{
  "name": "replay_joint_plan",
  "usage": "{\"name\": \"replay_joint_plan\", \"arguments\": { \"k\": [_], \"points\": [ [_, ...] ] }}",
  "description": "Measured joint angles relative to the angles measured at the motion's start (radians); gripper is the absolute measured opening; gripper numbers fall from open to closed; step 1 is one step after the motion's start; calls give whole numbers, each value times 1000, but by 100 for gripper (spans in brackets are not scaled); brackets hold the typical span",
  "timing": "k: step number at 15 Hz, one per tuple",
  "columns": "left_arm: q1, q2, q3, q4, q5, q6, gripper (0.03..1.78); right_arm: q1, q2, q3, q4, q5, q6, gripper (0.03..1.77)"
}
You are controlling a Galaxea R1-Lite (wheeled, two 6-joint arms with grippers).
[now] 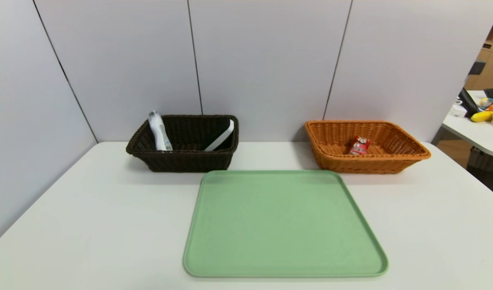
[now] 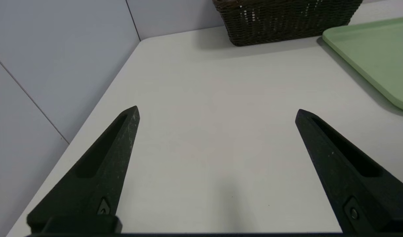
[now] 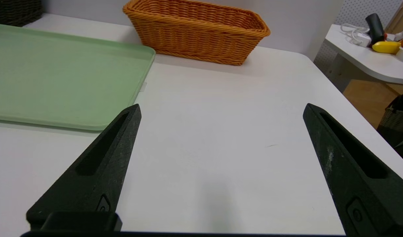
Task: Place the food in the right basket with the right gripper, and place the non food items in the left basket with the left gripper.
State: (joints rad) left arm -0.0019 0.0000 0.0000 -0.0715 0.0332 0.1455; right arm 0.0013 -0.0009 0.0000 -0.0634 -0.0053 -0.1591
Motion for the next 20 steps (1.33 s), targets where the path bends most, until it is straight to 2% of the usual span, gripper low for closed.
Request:
{"name": "replay_joint_plan", "arguments": {
  "k": [2, 5, 10, 14, 20],
  "points": [
    [0, 0, 0, 7, -8, -4, 169, 0, 0, 0, -1, 3, -1, 170],
    [0, 0, 0, 46, -42, -13, 169, 0, 0, 0, 40, 47, 23, 170],
    [0, 0, 0, 73, -42, -85, 169, 0, 0, 0, 57, 38, 157, 170],
    [0, 0, 0, 70, -38, -137, 169, 0, 0, 0, 56, 10, 190, 170],
    [0, 0, 0, 70, -38, -144, 169, 0, 0, 0, 56, 10, 190, 170]
  ]
}}
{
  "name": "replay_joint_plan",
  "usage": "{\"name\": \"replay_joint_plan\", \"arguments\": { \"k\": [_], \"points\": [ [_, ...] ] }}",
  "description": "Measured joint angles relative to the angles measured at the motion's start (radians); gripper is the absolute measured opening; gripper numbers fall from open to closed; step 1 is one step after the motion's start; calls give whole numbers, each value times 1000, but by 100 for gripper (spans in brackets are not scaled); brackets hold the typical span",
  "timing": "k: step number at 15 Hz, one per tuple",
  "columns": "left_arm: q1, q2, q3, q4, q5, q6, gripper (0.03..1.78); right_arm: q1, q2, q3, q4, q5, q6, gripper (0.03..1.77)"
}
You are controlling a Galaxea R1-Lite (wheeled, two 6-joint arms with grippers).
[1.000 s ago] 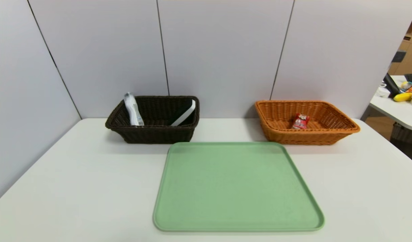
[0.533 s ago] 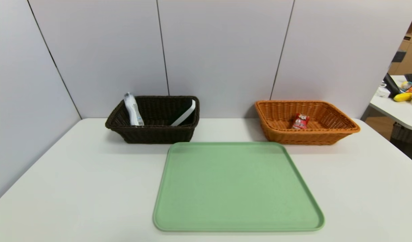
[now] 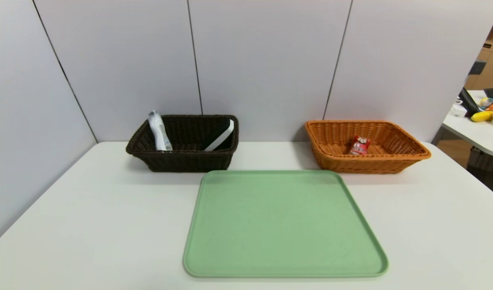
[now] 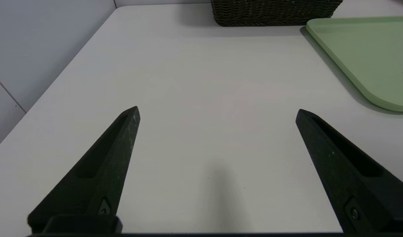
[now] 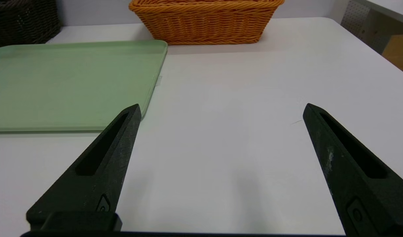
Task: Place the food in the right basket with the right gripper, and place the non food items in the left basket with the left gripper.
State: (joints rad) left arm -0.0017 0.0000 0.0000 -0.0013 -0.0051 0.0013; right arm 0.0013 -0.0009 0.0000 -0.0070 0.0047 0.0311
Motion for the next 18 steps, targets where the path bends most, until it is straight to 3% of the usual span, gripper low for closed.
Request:
{"name": "replay_joint_plan", "arguments": {
  "k": [18],
  "points": [
    [0, 0, 0, 0, 0, 0, 169, 0, 0, 0, 0, -1, -1, 170]
  ]
}}
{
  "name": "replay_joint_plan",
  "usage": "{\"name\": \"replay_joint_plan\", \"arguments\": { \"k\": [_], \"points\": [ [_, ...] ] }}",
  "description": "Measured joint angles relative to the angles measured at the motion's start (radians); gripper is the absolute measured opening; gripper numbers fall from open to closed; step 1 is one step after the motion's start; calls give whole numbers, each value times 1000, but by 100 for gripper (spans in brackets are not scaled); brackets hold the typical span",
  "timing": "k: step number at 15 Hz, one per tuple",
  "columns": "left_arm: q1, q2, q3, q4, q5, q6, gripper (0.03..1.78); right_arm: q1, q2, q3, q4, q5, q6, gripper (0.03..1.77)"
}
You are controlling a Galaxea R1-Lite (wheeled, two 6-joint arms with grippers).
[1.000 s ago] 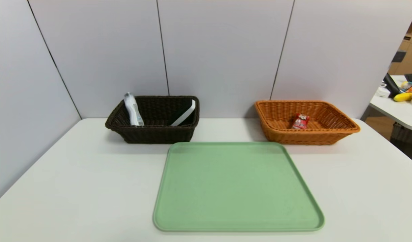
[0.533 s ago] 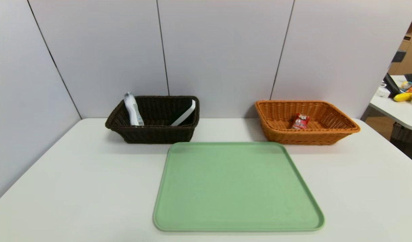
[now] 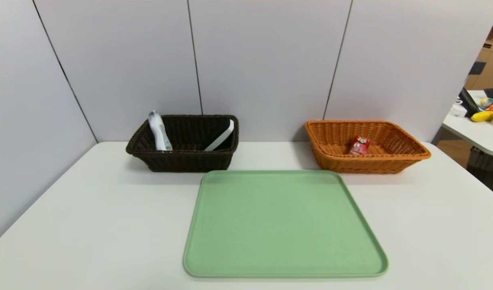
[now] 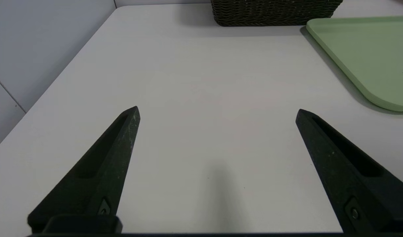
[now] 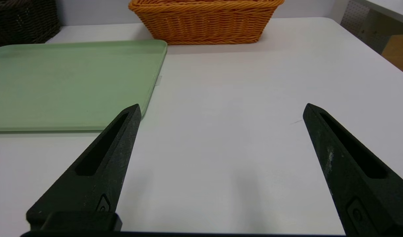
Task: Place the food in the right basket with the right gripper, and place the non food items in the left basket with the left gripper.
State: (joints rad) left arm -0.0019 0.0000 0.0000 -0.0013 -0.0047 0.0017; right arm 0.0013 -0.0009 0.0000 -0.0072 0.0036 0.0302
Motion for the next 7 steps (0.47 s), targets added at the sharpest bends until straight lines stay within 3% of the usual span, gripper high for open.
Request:
{"name": "replay_joint_plan", "arguments": {
  "k": [7],
  "points": [
    [0, 0, 0, 0, 0, 0, 169, 0, 0, 0, 0, -2, 7, 170]
  ]
}}
